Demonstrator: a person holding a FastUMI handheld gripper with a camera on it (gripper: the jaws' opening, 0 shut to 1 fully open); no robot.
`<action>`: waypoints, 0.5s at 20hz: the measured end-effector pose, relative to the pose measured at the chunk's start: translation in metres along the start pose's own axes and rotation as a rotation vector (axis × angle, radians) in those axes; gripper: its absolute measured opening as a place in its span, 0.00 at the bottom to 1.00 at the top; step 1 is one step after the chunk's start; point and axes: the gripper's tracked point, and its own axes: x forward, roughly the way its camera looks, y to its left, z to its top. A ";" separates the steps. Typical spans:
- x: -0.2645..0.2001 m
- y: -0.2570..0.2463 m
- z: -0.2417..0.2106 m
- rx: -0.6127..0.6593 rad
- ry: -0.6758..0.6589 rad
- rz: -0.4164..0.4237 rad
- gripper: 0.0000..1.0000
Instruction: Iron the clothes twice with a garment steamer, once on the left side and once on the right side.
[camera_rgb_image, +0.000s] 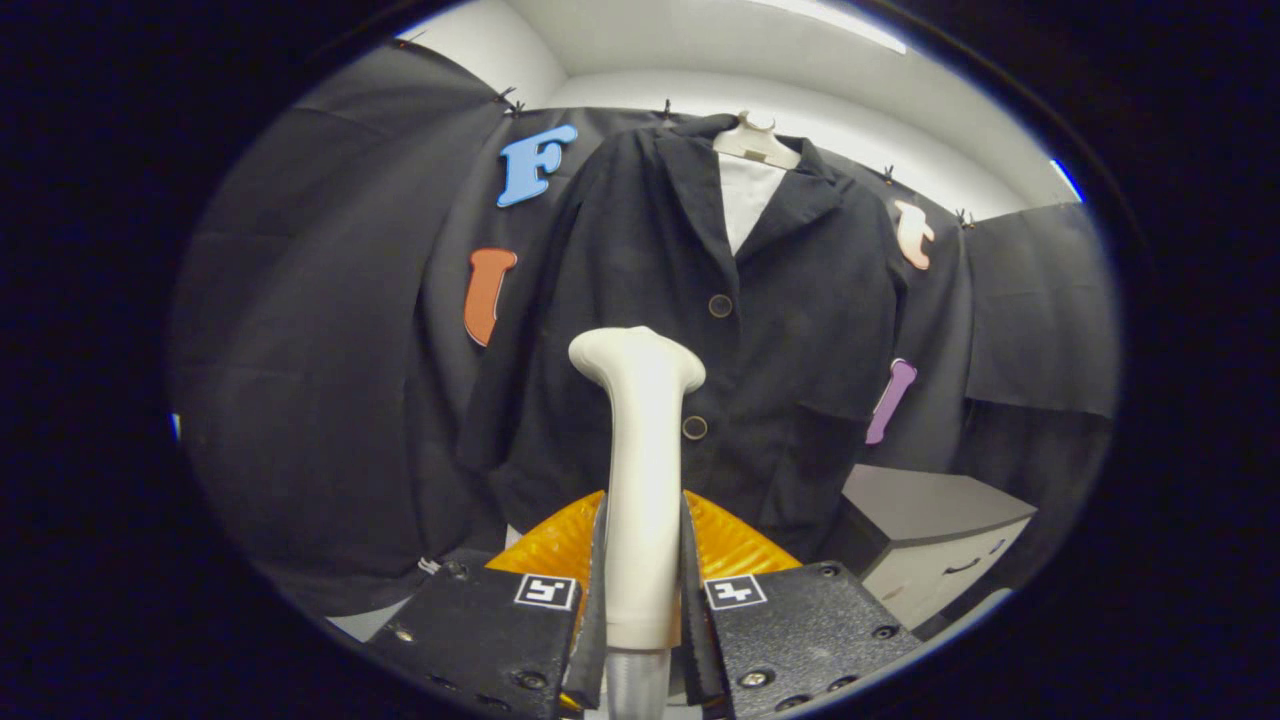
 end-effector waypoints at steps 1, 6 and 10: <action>-0.001 0.000 -0.006 -0.003 0.012 0.001 0.34; -0.008 0.006 -0.028 -0.028 0.047 0.021 0.34; -0.016 0.010 -0.055 -0.038 0.105 0.038 0.33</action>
